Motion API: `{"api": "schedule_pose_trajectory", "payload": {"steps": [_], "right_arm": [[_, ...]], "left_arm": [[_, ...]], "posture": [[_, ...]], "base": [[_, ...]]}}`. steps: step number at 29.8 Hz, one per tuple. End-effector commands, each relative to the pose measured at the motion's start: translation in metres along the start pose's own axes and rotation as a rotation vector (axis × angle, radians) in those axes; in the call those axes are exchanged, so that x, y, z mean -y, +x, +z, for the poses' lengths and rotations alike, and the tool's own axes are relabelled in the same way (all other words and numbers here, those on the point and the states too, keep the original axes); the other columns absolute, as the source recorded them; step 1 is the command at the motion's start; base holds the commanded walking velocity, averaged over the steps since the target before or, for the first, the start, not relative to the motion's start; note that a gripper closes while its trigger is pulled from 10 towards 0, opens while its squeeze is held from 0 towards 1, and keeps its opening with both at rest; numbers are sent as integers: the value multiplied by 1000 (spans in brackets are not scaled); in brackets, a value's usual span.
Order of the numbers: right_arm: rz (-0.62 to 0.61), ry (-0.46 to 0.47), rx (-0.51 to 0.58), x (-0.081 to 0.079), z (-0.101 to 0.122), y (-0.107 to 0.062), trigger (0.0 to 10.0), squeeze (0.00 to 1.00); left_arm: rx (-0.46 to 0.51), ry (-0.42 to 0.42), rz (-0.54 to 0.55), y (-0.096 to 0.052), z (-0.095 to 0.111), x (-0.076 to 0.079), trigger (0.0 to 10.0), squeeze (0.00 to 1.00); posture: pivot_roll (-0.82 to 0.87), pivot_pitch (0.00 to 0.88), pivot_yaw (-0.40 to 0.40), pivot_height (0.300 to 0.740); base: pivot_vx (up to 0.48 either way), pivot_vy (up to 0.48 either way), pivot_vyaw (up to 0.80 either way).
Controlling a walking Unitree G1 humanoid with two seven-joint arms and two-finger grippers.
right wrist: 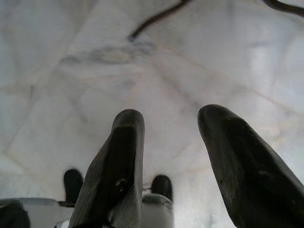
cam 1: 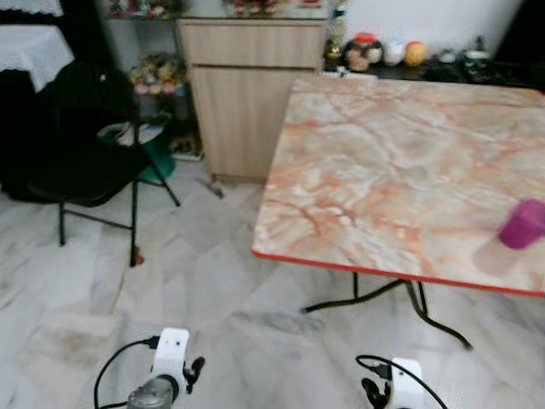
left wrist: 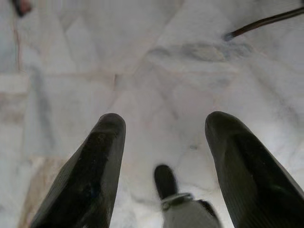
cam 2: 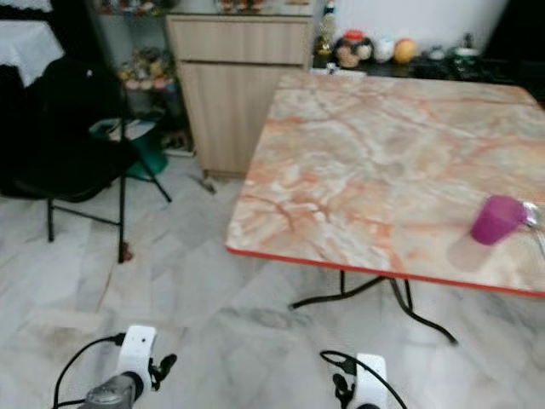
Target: Setting the table
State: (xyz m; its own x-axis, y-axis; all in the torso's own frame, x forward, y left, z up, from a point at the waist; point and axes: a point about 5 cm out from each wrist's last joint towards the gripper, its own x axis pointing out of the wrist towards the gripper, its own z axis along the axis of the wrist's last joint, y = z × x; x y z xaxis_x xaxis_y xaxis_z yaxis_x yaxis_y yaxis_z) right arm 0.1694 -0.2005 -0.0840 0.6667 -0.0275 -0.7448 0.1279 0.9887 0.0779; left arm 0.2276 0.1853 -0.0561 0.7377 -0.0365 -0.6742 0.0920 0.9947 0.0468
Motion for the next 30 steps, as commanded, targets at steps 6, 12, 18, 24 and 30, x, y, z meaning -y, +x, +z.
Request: {"api": "schedule_pose_trajectory", "payload": {"steps": [6, 12, 18, 24, 30], "right_arm": [[-21, 24, 11, 4, -1, -1, 10000, 0], [-21, 28, 14, 4, -1, -1, 10000, 0], [-16, 31, 17, 3, -1, -2, 10000, 0], [-16, 32, 17, 2, -2, -2, 10000, 0], [-18, 33, 20, 3, -2, -2, 10000, 0]], "left_arm": [[10, -8, -11, 0, 0, 4, 10000, 0], [11, -3, -8, 0, 1, 4, 10000, 0], [6, 6, -13, 0, 0, 4, 10000, 0], [3, 18, -25, 0, -1, 6, 10000, 0], [9, 18, -29, 1, 1, 7, 10000, 0]], "posture": [[34, 0, -3, 740], [32, 0, -1, 740], [25, 0, 3, 740], [20, 0, 8, 740], [20, 0, 7, 740]], "base": [[0, -333, 0], [0, -92, 0], [0, 0, 0], [0, 0, 0], [0, -202, 0]]}}
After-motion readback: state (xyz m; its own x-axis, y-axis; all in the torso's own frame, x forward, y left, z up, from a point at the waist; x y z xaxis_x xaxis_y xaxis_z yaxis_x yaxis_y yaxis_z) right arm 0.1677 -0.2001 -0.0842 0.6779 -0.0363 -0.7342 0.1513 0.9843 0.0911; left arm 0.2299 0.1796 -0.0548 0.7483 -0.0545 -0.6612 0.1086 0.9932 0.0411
